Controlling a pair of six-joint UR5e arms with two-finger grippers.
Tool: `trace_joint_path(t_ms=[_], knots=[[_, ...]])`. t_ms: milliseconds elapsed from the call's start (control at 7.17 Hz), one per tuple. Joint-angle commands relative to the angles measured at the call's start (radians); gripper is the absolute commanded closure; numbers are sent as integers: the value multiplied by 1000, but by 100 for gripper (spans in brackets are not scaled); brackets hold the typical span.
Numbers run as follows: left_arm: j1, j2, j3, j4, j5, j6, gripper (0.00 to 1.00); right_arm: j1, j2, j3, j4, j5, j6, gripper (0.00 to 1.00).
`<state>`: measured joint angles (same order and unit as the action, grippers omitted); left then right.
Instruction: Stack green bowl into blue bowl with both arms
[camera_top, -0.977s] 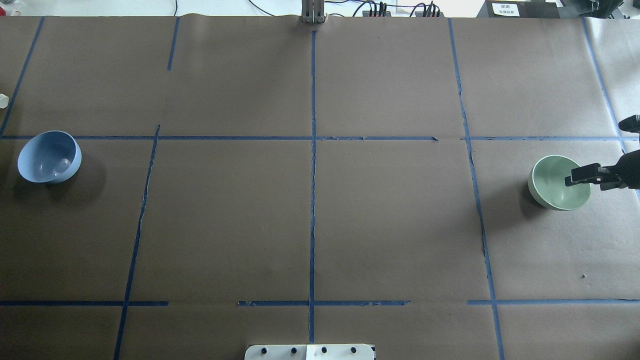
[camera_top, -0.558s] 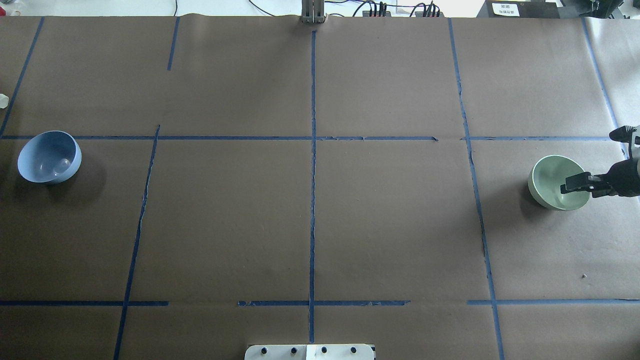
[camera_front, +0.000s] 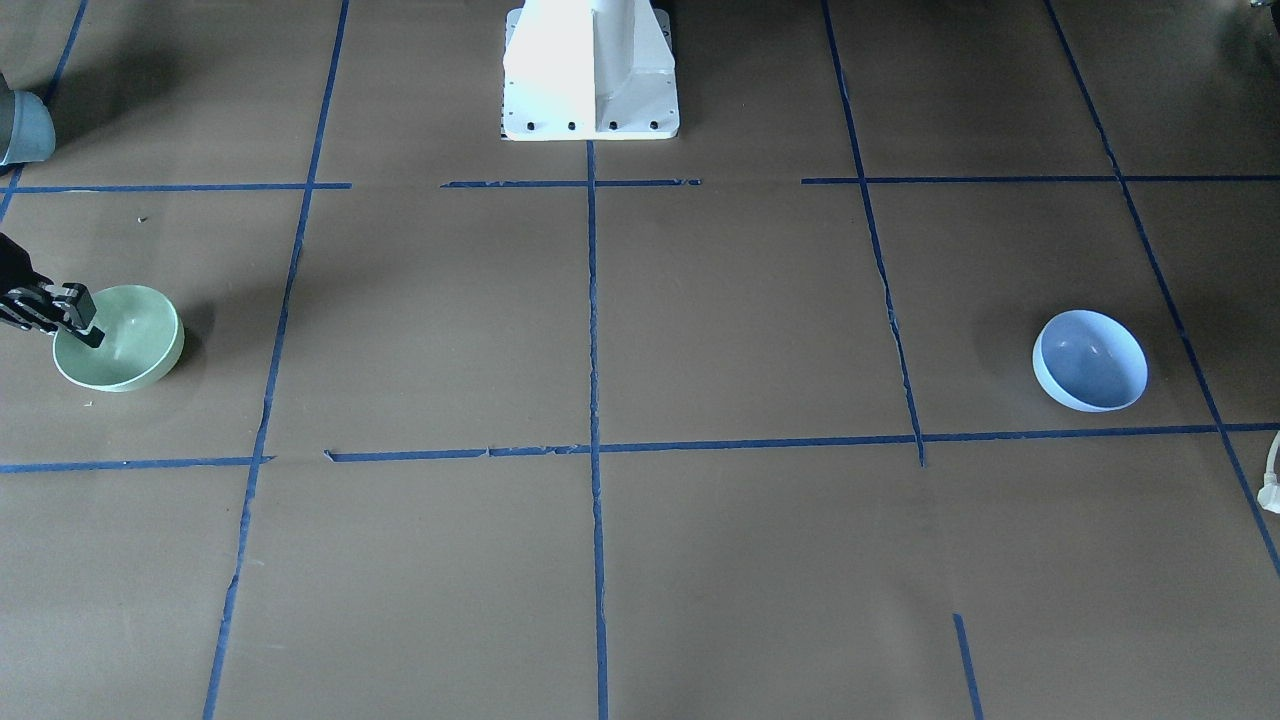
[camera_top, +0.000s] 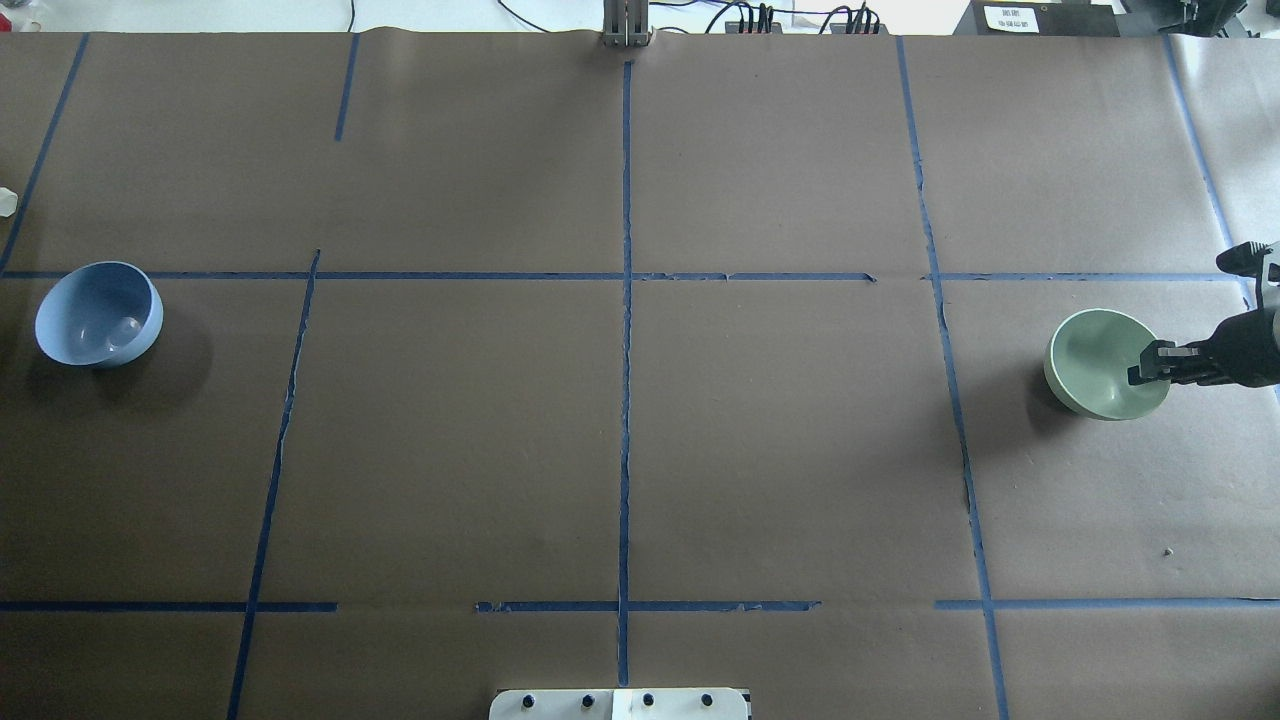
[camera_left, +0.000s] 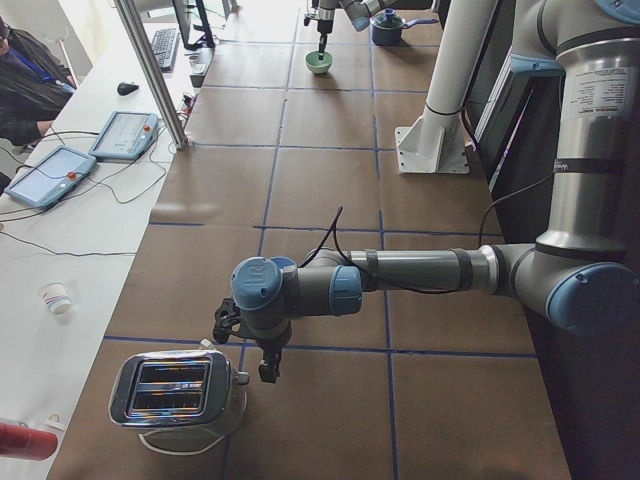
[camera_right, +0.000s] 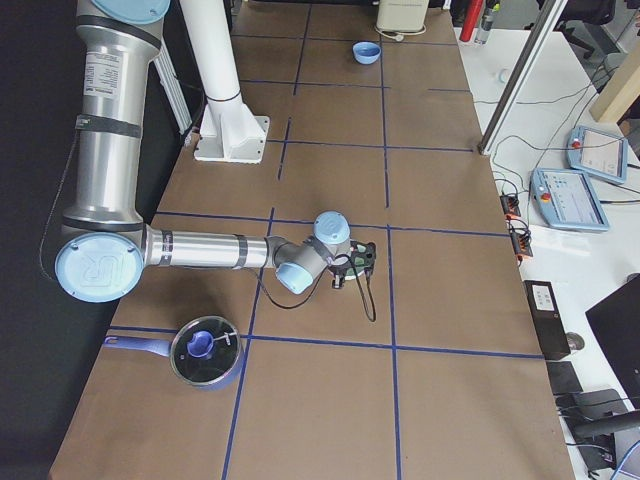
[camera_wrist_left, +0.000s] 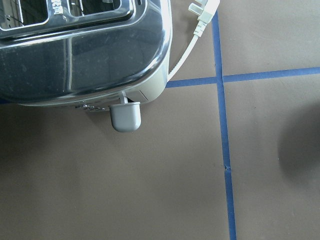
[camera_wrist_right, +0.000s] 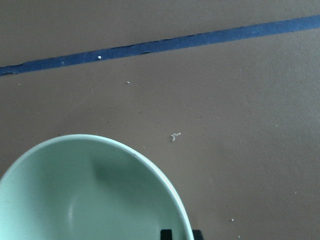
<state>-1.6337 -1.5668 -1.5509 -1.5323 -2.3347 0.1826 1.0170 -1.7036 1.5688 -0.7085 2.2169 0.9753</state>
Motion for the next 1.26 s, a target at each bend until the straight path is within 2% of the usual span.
trace_joint_path(t_ms=[0,140,419,698,977,1116], knots=[[0,1,0,0,0,0,0,61,5,7,7,94,8,100],[0,1,0,0,0,0,0,67,42,26,13,140,78,100],[0,1,-2,0,0,0,0,54,207,40,14,150,304,100],[0,1,-6,0,0,-2,0,-39,358,37,4,138,501,100],[5,-7,-26,-27,-58,-35,0,-41,363,34,6,132,500,100],[70,-7,-37,-131,-113,-151,0,-58,380,37,4,112,509,100]])
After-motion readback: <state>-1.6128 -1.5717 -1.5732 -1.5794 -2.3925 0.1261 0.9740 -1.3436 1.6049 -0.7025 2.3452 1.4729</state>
